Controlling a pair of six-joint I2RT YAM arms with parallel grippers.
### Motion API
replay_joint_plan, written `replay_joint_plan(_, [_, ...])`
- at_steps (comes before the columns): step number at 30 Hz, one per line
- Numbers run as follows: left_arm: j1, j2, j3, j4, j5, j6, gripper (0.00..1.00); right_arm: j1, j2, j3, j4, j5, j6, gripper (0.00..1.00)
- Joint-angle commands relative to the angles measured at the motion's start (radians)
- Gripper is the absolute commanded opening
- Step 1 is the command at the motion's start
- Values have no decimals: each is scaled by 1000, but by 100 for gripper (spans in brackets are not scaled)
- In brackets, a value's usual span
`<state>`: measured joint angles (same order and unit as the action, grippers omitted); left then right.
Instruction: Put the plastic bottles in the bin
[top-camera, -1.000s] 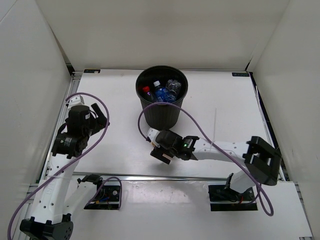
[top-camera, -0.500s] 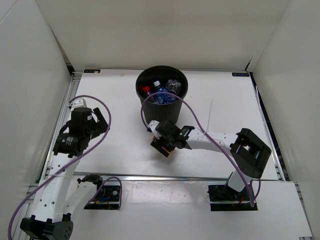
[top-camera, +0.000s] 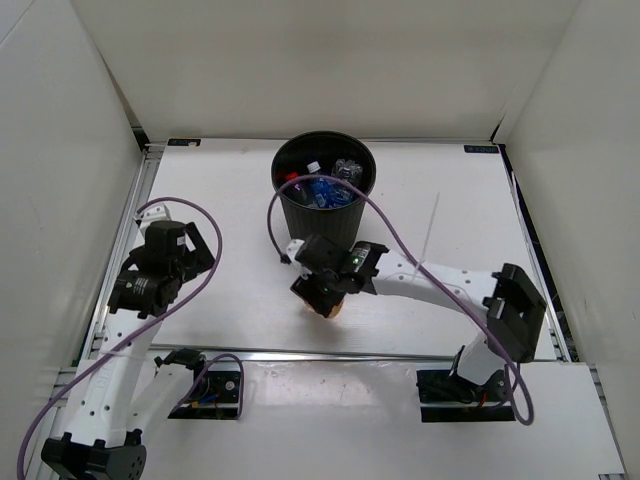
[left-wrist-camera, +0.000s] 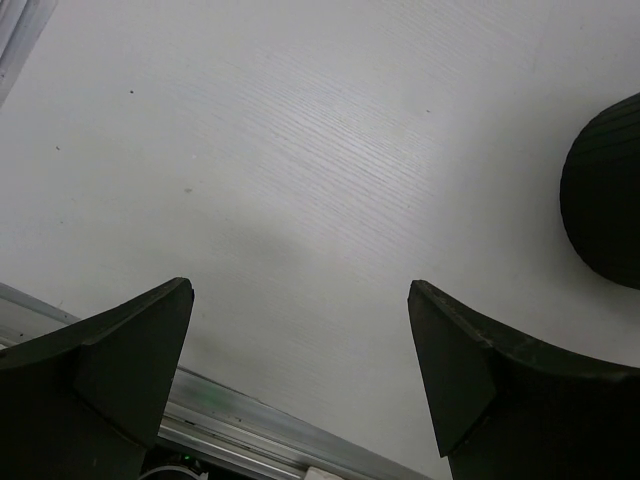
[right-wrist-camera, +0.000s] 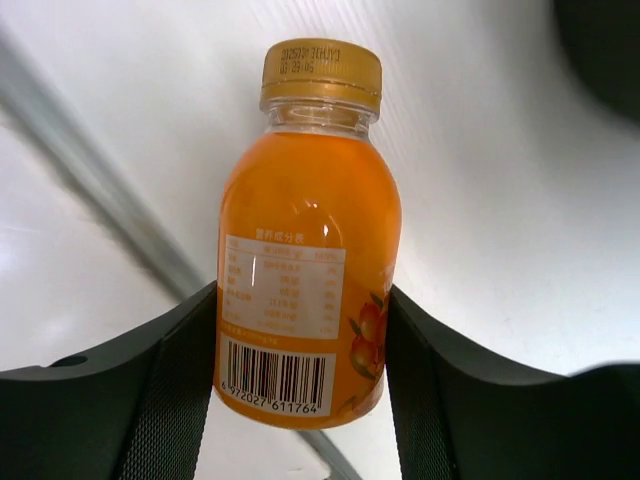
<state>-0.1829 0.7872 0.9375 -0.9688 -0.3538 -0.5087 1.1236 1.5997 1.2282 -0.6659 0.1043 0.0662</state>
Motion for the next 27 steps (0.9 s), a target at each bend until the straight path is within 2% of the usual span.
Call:
replay_joint_plan(1, [5, -26, -3, 1, -74, -19, 100, 44, -104, 281, -84, 78, 38, 33])
replay_joint_plan(4, [5, -26, -12, 10, -85, -28, 100, 53, -104, 478, -112, 184, 26, 33])
replay_joint_plan(5, [5, -17, -22, 10, -85, -28, 100, 35, -71, 608, -112, 214, 12, 33])
replay_joint_plan(9, [5, -6, -22, 19, -85, -37, 100, -74, 55, 898, -121, 313, -46, 32])
replay_joint_plan(12, [5, -6, -22, 19, -85, -37, 100, -174, 146, 1004, -132, 316, -72, 32])
replay_joint_plan(14, [5, -6, -9, 19, -94, -37, 100, -241, 155, 1002, -101, 249, -72, 32])
replay_joint_plan(16, [5, -6, 0, 19, -103, -27, 100, -306, 179, 993, -101, 143, -31, 40])
replay_joint_plan(18, [5, -17, 0, 19, -117, -27, 100, -332, 189, 993, -112, 124, 3, 43])
replay_joint_plan(21, [5, -37, 0, 28, -129, -36, 100, -364, 212, 982, -112, 5, 12, 51])
replay_joint_plan(22, [5, -46, 0, 28, -129, -36, 100, -364, 212, 982, -112, -15, 12, 67])
replay_joint_plan(24, [5, -46, -11, 28, -129, -47, 100, -364, 212, 982, -112, -43, 12, 78])
replay_joint_plan(25, [5, -46, -11, 28, -129, -47, 100, -364, 212, 982, -112, -43, 21, 86])
replay_joint_plan(27, [5, -46, -20, 28, -129, -57, 100, -364, 203, 982, -112, -22, 21, 94])
